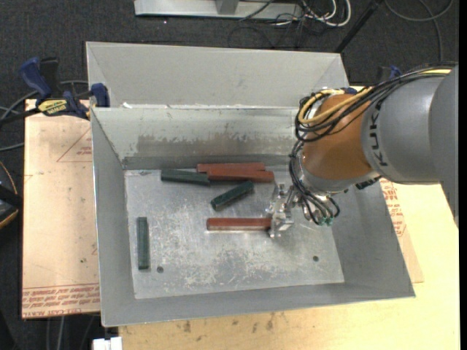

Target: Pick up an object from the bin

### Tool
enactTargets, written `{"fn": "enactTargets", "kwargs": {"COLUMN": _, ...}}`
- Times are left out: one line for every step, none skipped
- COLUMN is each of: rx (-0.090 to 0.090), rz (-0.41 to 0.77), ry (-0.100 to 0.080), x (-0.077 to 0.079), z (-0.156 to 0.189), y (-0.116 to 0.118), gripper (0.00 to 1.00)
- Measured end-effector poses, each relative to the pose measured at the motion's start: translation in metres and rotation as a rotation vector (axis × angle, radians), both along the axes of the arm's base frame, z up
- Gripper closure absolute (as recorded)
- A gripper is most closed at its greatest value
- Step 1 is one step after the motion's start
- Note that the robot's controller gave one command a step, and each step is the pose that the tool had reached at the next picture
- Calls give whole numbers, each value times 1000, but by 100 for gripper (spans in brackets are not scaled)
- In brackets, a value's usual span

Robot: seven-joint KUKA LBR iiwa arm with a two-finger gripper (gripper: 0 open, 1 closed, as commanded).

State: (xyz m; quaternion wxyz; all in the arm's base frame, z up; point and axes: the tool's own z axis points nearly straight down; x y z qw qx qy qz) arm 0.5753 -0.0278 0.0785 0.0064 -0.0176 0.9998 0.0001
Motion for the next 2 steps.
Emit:
{"fn": "enactTargets", "kwargs": {"rx": 0, "rz": 0, "ry": 0, "x": 0, "z": 0, "y": 0, "gripper": 100}}
{"fn": "enactTargets", "kwargs": {"rx": -1, "rz": 153, "ry": 10, "x": -5, "z": 125, "y": 11, "gripper": 100}}
